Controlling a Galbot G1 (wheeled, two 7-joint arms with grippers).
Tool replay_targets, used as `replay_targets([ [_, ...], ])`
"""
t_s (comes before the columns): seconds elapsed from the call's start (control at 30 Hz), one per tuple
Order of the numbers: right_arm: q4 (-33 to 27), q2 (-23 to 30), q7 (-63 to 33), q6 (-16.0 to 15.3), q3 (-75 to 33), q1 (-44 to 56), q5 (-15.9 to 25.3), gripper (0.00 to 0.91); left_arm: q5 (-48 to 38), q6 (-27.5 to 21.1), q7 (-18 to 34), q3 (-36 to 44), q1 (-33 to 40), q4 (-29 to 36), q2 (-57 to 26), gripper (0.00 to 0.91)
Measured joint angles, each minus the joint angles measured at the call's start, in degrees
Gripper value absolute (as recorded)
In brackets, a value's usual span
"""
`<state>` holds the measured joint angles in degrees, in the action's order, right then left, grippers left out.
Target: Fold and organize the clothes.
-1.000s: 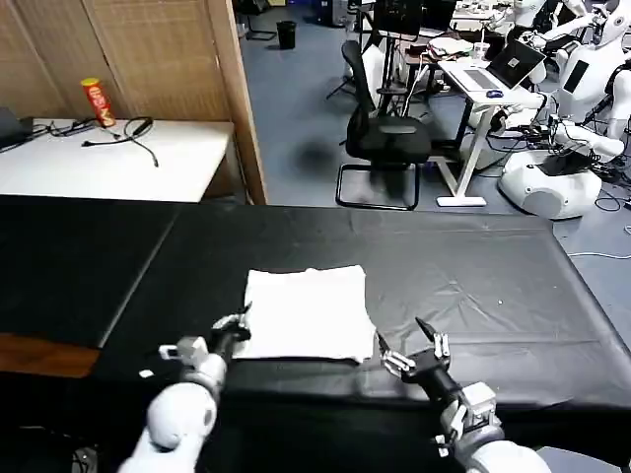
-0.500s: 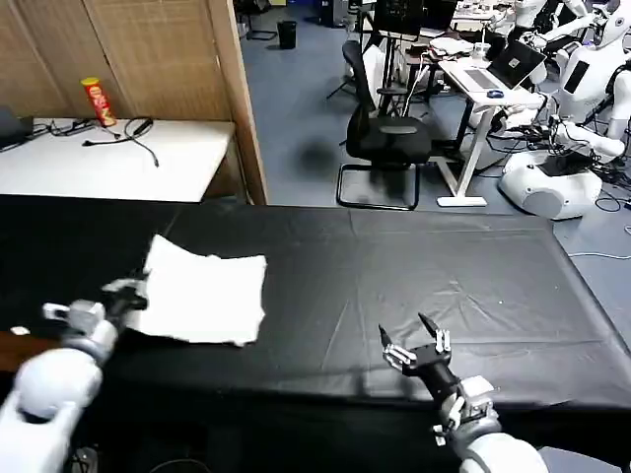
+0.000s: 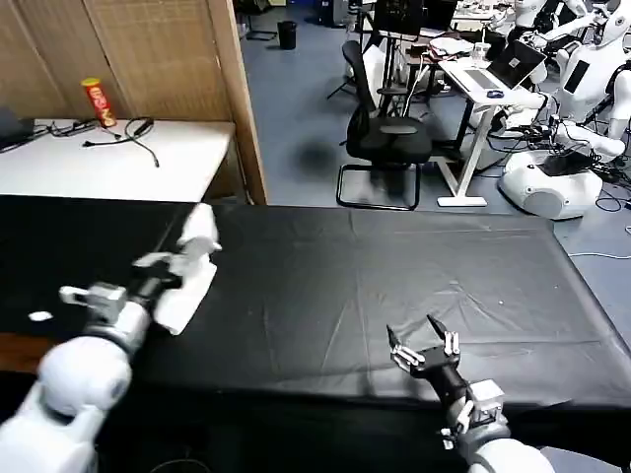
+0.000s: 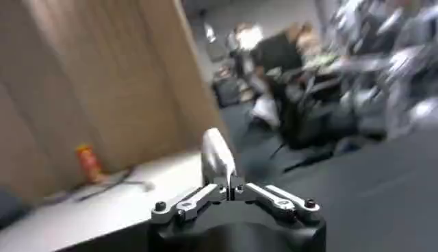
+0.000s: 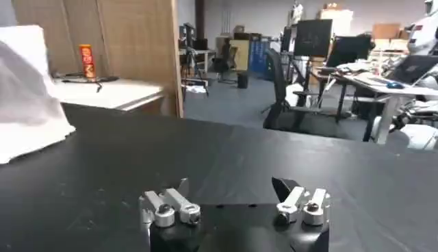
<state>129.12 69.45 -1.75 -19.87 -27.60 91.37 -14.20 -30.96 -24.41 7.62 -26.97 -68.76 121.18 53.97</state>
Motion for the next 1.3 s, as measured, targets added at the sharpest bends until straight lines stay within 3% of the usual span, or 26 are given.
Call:
replay_targets([
  [0.2, 0.2, 0.5, 0.0, -0.3, -0.9, 0.7, 0.1, 0.878, 0.2, 0.7, 0.1, 10.9, 3.9, -6.2, 10.4, 0.0],
  [0.23, 0.0, 0.5, 0.0, -0.4, -1.0, 0.6, -0.2, 0.878, 0.3, 0.8, 0.1, 12.3, 4.4, -7.2, 12.0, 0.644],
  [0.27, -0.2, 0.5, 0.0, -0.6, -1.0, 0.4, -0.7, 0.878, 0.3, 0.8, 0.1, 13.6, 4.8, -8.1, 13.5, 0.878],
  [0.57, -2.3, -0.3, 0.5, -4.2, 1.3, -2.5, -7.6, 0.878, 6.3, 4.0, -5.1, 20.0, 5.6, -12.6, 22.6, 0.878],
  [0.8, -6.0, 0.3, -0.7, -6.3, 4.5, -7.1, -12.6, 0.878, 7.5, 6.8, -7.2, 19.0, 4.7, -11.8, 22.7, 0.878],
  [1.07, -11.8, 3.5, -3.3, -7.5, 7.8, -13.5, -15.6, 0.878, 9.4, 8.6, -7.1, 16.7, 2.7, -11.3, 20.6, 0.878],
  [1.23, -15.4, 6.1, -4.1, -7.6, 8.8, -16.5, -15.6, 0.585, 10.4, 10.0, -7.0, 15.5, 1.3, -10.0, 19.6, 0.878],
  [1.3, -17.2, 7.2, -4.2, -7.7, 9.2, -17.7, -15.4, 0.536, 10.6, 10.0, -6.8, 15.0, 1.0, -9.3, 19.3, 0.878],
])
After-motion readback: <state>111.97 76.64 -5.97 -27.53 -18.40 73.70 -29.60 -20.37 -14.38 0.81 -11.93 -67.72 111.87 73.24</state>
